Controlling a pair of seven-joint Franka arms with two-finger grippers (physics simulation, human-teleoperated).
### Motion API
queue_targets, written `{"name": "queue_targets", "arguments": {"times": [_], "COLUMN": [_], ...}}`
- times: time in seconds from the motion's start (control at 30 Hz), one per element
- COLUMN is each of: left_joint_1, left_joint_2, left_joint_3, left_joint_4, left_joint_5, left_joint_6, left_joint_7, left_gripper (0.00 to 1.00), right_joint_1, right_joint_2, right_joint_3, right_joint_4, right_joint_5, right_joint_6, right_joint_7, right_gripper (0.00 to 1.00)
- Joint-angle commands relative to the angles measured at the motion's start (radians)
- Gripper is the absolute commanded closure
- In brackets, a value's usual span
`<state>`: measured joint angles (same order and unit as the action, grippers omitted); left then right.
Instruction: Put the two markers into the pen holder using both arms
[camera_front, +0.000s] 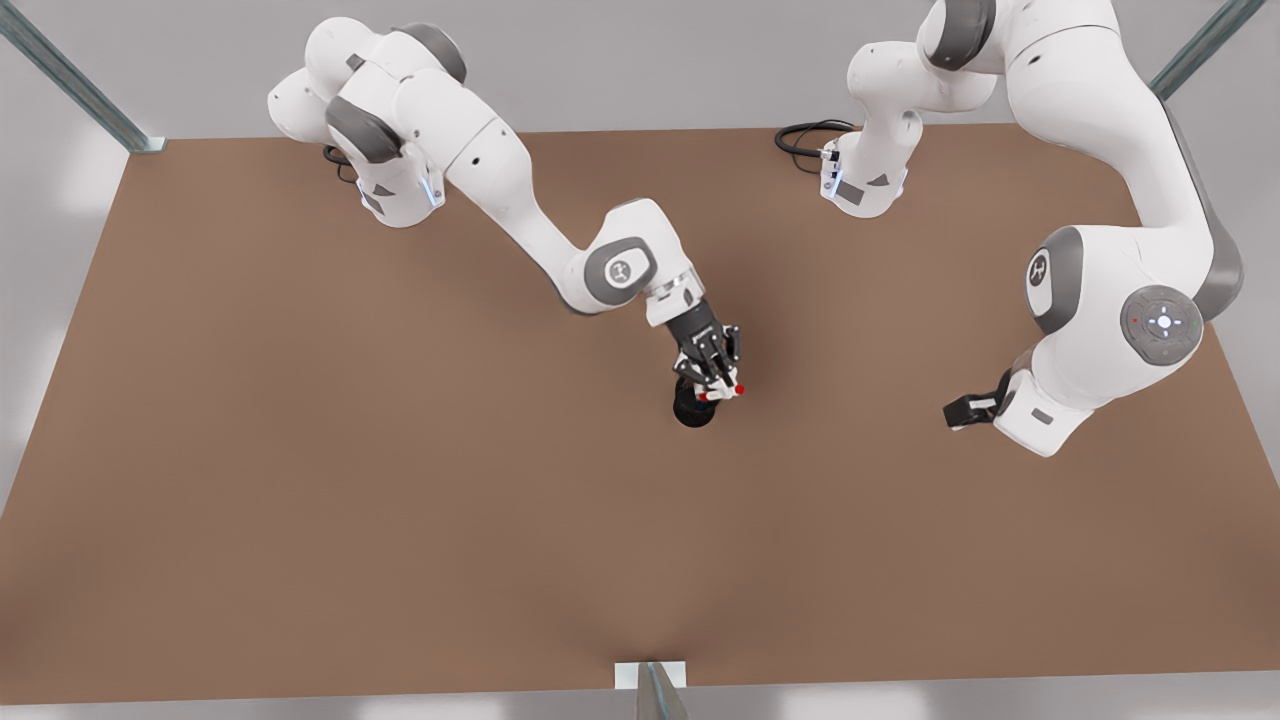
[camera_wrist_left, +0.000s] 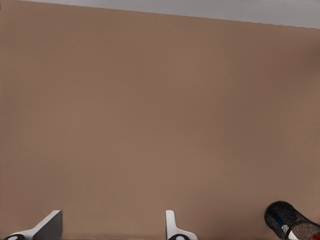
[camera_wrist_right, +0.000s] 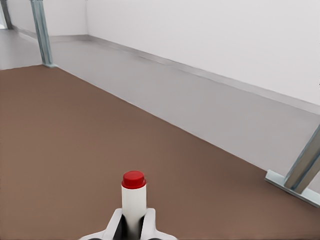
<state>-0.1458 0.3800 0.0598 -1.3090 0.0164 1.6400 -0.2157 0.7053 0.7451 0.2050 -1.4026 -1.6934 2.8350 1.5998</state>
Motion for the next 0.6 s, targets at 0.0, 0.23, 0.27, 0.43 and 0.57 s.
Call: {"name": "queue_targets", "arguments": {"times": [0.0,0.23,0.27,0.43,0.57], "left_joint_1": [0.0,0.0,0.0,0.002,-0.008], "left_joint_2": [-0.001,0.007,0.007,0.013,0.014], "left_joint_3": [0.0,0.0,0.0,0.0,-0.003], "left_joint_4": [0.001,0.001,0.001,0.001,0.001], "left_joint_5": [0.0,0.002,0.002,0.002,0.002], "left_joint_6": [0.0,0.0,0.0,0.001,0.003], "left_joint_7": [-0.134,-0.134,-0.134,-0.134,-0.082], "left_gripper": [0.0,0.0,0.0,0.0,0.0], "right_joint_1": [0.002,0.005,0.016,-0.013,-0.279], "right_joint_2": [0.0,-0.009,-0.001,-0.021,-0.087], "right_joint_3": [0.001,0.002,0.005,0.007,0.088], "right_joint_4": [0.001,-0.082,-0.082,-0.072,0.0], "right_joint_5": [-0.012,-0.057,-0.077,-0.081,0.668], "right_joint_6": [-0.035,-0.057,-0.065,-0.025,-0.25], "right_joint_7": [0.368,0.416,0.442,0.444,-0.19], "right_gripper": [0.77,0.73,0.48,0.0,0.0]}}
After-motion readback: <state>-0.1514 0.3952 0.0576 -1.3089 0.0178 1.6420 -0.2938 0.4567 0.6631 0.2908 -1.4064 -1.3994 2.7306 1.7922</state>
